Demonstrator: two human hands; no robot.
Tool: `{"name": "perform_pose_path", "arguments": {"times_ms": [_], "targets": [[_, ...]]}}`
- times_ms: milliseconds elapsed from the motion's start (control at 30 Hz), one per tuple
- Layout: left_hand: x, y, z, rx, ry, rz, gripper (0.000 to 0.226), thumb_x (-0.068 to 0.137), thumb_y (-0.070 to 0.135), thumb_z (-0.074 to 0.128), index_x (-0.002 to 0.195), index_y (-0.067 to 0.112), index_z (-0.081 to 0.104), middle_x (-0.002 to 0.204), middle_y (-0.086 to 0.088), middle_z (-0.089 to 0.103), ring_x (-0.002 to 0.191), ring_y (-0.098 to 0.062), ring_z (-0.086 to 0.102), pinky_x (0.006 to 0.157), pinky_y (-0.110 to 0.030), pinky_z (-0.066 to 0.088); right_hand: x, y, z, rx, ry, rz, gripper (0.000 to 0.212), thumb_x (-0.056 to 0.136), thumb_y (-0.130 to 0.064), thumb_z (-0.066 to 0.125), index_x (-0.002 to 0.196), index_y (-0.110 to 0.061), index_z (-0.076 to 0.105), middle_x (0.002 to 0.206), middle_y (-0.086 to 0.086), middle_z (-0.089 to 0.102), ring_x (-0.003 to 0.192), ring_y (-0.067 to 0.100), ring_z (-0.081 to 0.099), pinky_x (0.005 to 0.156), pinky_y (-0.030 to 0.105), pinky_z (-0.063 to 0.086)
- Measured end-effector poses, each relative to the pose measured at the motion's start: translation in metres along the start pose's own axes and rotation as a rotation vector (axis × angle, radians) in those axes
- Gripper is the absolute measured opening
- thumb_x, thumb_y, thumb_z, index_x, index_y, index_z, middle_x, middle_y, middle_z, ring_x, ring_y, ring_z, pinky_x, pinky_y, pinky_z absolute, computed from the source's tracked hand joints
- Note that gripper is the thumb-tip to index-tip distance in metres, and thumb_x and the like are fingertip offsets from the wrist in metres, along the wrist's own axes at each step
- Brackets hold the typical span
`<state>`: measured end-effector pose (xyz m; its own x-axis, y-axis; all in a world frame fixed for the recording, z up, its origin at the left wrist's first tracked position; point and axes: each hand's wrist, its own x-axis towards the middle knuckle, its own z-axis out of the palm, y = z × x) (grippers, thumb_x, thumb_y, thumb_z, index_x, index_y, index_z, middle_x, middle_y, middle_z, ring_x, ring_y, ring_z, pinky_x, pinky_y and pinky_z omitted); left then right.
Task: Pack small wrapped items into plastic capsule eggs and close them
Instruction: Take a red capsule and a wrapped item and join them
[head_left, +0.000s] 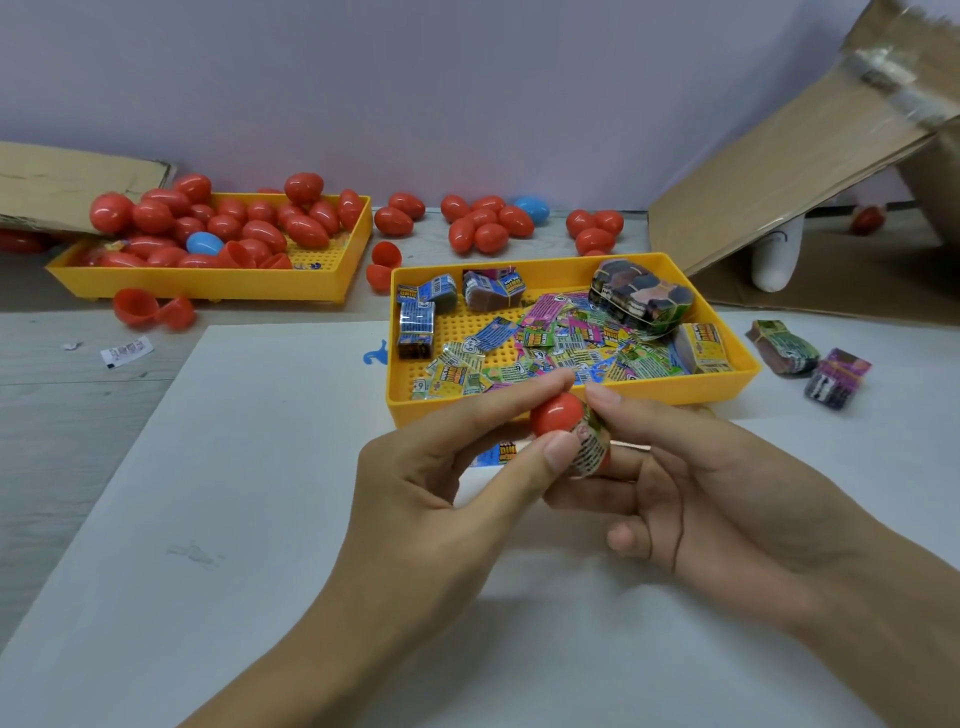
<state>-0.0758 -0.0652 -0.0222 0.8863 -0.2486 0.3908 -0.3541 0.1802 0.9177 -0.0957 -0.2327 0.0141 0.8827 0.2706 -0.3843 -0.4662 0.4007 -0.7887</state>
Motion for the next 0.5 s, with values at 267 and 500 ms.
{"name": "perform_pose_path", "arguments": {"times_ms": [267,500], "targets": [[-0.0013,-0.0007,0.0009,-0.008,-0.012,-0.044,0.029,0.083,0.011,0.070,0.112,0.013,0.073,0.111,0.003,0.075,0.107,-0.015,0.070,0.089,-0.022,0.054,-0.0008,-0.0004,0.0018,-0.105,0.056,-0.053,0.025,0.068,-0.038,0.072,0.085,-0.022,0.080,0.080,0.009,0.073,0.062,0.016,0.069,0.037,0.019,0.045],[0.0010,0.0014,0.0004,0.059,0.031,-0.146,0.032,0.076,0.036,0.076,0.105,0.024,0.077,0.089,-0.003,0.069,0.071,-0.024,0.066,0.060,-0.032,0.059,0.0008,0.0046,-0.0013,-0.258,0.145,-0.210,0.027,0.062,-0.027,0.088,0.084,-0.016,0.079,0.080,0.007,0.071,0.067,0.013,0.066,0.040,0.021,0.045]]}}
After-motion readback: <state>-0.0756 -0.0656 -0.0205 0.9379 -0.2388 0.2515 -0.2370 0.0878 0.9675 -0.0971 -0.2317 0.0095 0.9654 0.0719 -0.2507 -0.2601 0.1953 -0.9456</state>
